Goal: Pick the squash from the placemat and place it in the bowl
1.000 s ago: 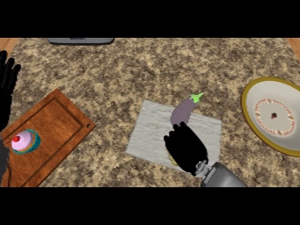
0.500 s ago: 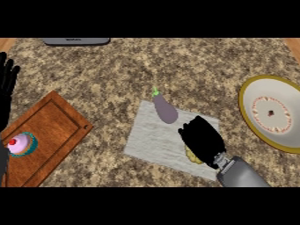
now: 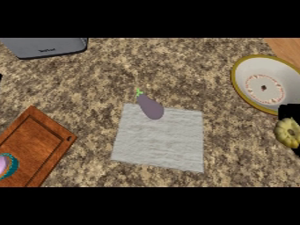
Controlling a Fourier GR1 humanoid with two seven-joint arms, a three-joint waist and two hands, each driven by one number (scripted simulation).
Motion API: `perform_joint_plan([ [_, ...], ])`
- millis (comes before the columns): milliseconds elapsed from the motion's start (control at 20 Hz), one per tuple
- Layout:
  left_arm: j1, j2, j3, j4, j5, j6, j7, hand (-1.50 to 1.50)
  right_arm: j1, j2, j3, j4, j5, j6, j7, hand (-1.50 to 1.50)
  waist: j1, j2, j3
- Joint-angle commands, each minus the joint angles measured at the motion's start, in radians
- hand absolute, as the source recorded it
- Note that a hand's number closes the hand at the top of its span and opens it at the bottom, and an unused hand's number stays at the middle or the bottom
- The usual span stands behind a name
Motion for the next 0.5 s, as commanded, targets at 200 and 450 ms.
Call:
perform_joint_plan([
  [200, 0.031, 0.007, 0.011, -0.015, 0.014, -0.021, -0.012, 0.00, 0.018, -0.287, -0.426, 0.228, -0.293, -0.058, -0.318, 1.50, 0.028, -0.004, -0.004],
  [450, 0.022, -0.002, -0.013, -0.019, 0.003, -0.025, -0.013, 0.00, 0.025, -0.409, -0.593, 0.376, -0.476, -0.001, -0.633, 1.50, 0.058, -0.001, -0.005],
])
